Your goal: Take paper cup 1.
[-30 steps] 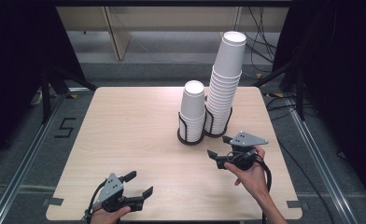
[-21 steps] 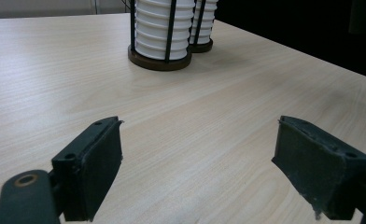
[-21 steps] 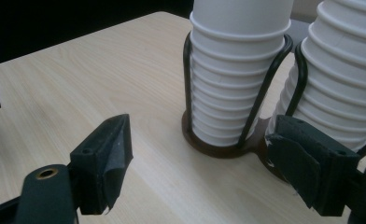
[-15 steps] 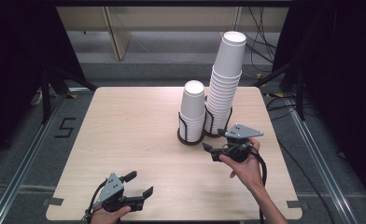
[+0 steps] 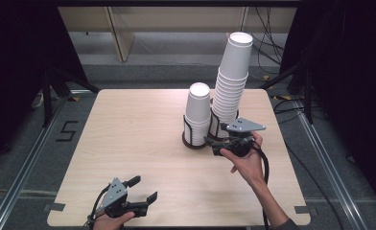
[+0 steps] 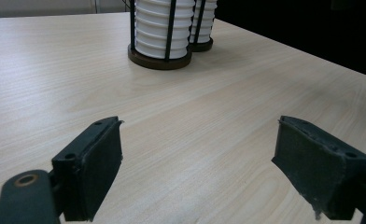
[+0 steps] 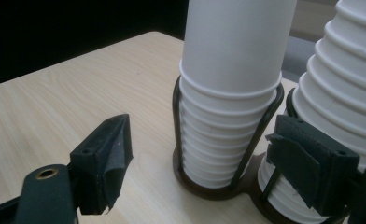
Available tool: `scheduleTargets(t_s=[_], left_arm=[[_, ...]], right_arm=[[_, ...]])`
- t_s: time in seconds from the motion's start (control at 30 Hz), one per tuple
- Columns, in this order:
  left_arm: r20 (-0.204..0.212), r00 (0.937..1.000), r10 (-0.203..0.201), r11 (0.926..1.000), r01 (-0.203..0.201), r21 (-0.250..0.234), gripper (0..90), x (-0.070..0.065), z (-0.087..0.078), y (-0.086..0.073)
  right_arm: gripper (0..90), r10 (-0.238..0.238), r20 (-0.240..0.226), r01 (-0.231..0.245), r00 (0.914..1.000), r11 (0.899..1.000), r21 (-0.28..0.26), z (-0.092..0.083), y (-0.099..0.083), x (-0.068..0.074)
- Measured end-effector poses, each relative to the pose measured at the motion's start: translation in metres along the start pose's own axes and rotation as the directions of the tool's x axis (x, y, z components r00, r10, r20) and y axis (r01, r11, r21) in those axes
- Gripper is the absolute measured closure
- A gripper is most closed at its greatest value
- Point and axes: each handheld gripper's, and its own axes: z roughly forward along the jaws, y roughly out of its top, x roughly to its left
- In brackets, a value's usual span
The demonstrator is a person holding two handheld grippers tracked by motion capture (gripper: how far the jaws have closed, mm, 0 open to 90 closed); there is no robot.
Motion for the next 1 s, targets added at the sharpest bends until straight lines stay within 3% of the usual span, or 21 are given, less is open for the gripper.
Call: scheduleTargets(t_s=[0.2,0.23,0.37,0.57,0.63,0.67,0.73,0.77,0.87,1.0], left_arm=[[0.002,1.0000,-0.005,1.0000,0.005,-0.001,14.5,0.000,0.001,0.000],[0.002,1.0000,-0.005,1.0000,0.005,-0.001,14.5,0.000,0.001,0.000],[0.001,1.0000,-0.007,1.0000,0.007,0.001,14.5,0.000,0.001,-0.001],[-0.007,1.0000,-0.004,0.9999,0.004,0.015,14.5,0.000,0.000,-0.001],[-0.008,1.0000,-0.005,0.9999,0.005,0.015,14.5,0.000,0.000,-0.001],[-0.007,1.0000,-0.006,0.9999,0.006,0.014,14.5,-0.001,0.000,-0.001],[-0.007,1.0000,-0.005,0.9999,0.005,0.015,14.5,-0.001,0.000,-0.001],[-0.006,1.0000,-0.005,0.9998,0.005,0.017,14.5,-0.001,0.000,-0.001],[-0.004,1.0000,-0.004,0.9998,0.004,0.017,14.5,-0.001,0.000,-0.001],[0.002,1.0000,-0.002,1.0000,0.002,0.007,14.5,-0.001,0.001,-0.001]], right_arm=[[21.7,0.000,0.021,0.000,0.9998,1.000,-0.001,0.003,0.007,-0.002],[21.7,0.018,0.023,-0.018,0.9996,1.000,-0.007,0.004,0.008,-0.001],[21.7,-0.004,0.025,0.004,0.9997,1.000,-0.009,0.005,0.012,-0.005],[21.7,0.025,0.015,-0.024,0.9996,0.999,-0.023,0.010,0.017,-0.004],[21.7,0.004,0.017,-0.004,0.9999,1.000,-0.017,0.011,0.020,-0.005],[21.7,0.028,0.021,-0.028,0.9994,0.999,-0.018,0.012,0.021,-0.003],[21.7,0.012,0.024,-0.011,0.9996,1.000,-0.027,0.013,0.022,-0.005],[21.7,0.037,0.026,-0.036,0.9990,0.999,-0.029,0.013,0.025,-0.003],[21.6,0.013,0.030,-0.012,0.9995,0.999,-0.033,0.016,0.031,-0.005],[21.5,0.021,0.039,-0.019,0.9990,0.999,-0.041,0.020,0.037,-0.005]])
